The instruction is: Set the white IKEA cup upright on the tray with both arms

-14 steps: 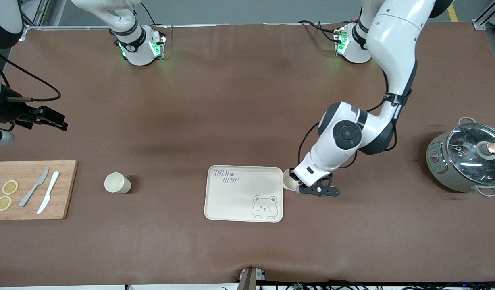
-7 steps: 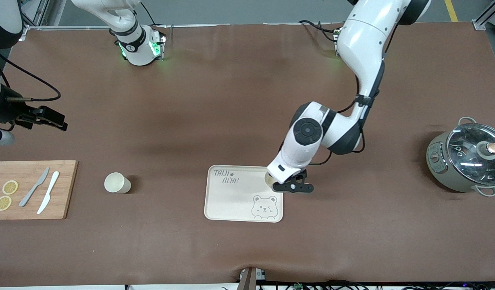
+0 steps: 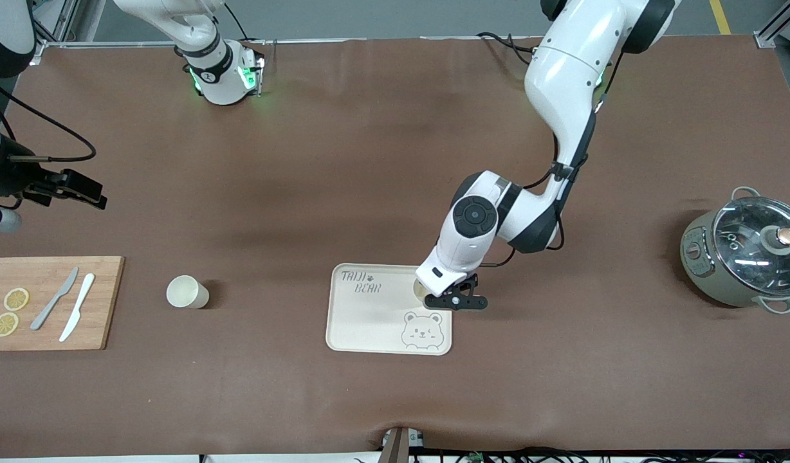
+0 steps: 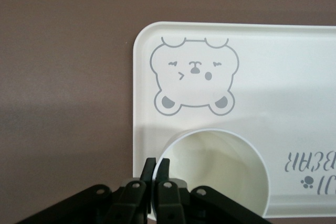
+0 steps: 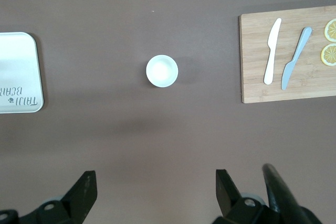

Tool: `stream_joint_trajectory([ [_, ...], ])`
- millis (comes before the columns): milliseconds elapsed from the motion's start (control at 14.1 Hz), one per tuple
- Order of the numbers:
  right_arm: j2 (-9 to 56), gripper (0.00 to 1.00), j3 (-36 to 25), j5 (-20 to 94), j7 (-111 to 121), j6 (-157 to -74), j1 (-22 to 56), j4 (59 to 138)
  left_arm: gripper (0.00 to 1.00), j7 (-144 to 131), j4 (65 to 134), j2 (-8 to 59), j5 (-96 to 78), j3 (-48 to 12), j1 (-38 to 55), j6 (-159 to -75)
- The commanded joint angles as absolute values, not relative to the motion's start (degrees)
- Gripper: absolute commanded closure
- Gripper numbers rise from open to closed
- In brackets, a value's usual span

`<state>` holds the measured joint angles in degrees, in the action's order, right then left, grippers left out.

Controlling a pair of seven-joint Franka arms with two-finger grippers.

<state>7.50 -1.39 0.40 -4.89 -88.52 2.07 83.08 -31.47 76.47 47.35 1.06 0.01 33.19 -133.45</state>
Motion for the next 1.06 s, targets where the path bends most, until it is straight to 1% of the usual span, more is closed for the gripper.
stream_joint_trajectory([
  [0, 7.73, 0.0, -1.23, 0.26, -4.48, -88.15, 1.67, 82.62, 1.0, -32.61, 74.53, 48.78, 1.41, 0.79, 33.84, -134.3],
  [568, 7.73, 0.0, -1.23, 0.26, -4.48, -87.89, 1.67, 82.62, 1.0, -33.31, 74.62, 49.57, 1.23, 0.7, 33.93, -135.62],
  [994, 7.73, 0.0, -1.23, 0.26, -4.31, -88.33, 1.58, 82.62, 1.0, -33.93, 74.79, 50.63, 1.23, 0.62, 33.93, -138.34],
])
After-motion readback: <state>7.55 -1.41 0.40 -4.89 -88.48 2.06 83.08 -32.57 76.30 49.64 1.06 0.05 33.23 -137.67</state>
